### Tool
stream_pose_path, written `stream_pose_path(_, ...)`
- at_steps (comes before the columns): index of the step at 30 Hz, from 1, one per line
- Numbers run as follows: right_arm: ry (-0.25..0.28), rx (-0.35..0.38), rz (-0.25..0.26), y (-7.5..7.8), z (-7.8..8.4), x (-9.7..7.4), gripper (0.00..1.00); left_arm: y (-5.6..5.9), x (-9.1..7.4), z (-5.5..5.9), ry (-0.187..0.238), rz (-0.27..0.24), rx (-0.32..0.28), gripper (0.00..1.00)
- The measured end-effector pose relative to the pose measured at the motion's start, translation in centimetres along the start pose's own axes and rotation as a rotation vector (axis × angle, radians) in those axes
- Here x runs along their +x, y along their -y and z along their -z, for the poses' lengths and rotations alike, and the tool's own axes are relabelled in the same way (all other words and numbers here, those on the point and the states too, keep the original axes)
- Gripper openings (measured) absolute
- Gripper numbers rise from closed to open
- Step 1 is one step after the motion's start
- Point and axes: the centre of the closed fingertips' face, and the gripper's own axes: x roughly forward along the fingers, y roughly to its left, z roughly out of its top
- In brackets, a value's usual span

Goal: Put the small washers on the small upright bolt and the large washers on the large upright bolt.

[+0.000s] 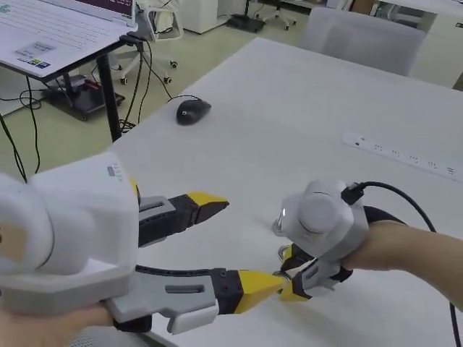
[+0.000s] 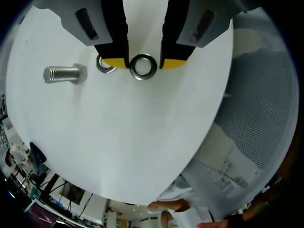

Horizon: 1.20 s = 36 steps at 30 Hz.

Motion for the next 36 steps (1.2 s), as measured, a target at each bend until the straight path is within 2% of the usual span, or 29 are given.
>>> stream_pose_path(11, -0.01, -0.008, 0.007, 0.1, -0.1, 0.1, 0.22, 0.0, -0.1, 0.1, -0.002, -0.004, 0.0, 0.61)
stream_pose_path(19, -0.014, -0.015, 0.002, -0.3, -0.1, -0.1, 0.22, 0.5, 0.0, 0.2, -0.009, 0.009, 0.005, 0.61)
stream_pose_path(28, 0.01, -0.006, 0.024, 0.0, -0.6, -2.4, 0.22, 0.6, 0.1, 0.1, -0.012, 0.025, 0.012, 0.61)
stream_pose_path(36, 0.023, -0.008, 0.072, 1.6, -0.9, -5.4, 0.22, 1.0, 0.5, 0.0, -0.01, 0.048, 0.014, 0.61)
